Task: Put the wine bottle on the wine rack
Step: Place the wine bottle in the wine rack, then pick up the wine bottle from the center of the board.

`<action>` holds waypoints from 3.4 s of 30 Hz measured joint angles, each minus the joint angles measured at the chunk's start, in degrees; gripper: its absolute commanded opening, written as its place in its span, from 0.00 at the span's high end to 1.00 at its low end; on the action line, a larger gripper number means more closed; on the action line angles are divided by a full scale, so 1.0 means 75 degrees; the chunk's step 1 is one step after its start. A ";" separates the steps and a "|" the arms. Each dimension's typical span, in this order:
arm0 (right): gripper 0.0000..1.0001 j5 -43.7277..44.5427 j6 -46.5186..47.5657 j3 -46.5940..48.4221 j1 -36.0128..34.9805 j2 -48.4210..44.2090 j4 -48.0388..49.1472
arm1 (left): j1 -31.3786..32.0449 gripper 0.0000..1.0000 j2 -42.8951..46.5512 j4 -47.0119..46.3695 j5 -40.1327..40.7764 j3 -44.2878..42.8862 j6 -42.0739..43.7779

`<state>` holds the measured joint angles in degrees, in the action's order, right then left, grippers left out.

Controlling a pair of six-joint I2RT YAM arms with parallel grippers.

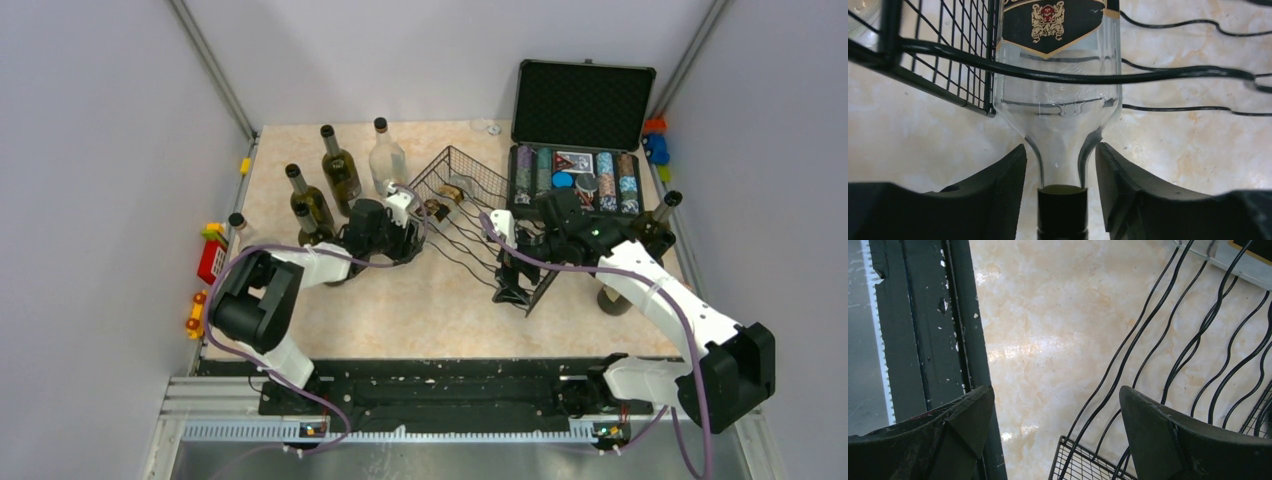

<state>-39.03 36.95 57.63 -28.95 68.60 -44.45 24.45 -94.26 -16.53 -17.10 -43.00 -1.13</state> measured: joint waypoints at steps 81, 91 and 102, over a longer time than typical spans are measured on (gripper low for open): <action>0.02 -0.0280 -0.0350 0.0455 -0.0090 -0.0764 0.0047 | -0.2792 0.33 0.2935 1.0995 0.1565 -0.6079 0.1571; 0.02 -0.0321 -0.0344 0.0312 -0.0125 -0.0778 0.0105 | -0.2911 0.44 0.2888 1.0669 0.1180 -0.5575 0.1562; 0.02 -0.0353 -0.0332 0.0114 -0.0125 -0.0775 0.0221 | -0.2911 0.65 0.2932 1.0337 0.1163 -0.5304 0.1597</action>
<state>-41.67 34.46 58.48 -29.89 62.78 -42.78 2.61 -72.27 60.99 -8.38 -82.78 10.85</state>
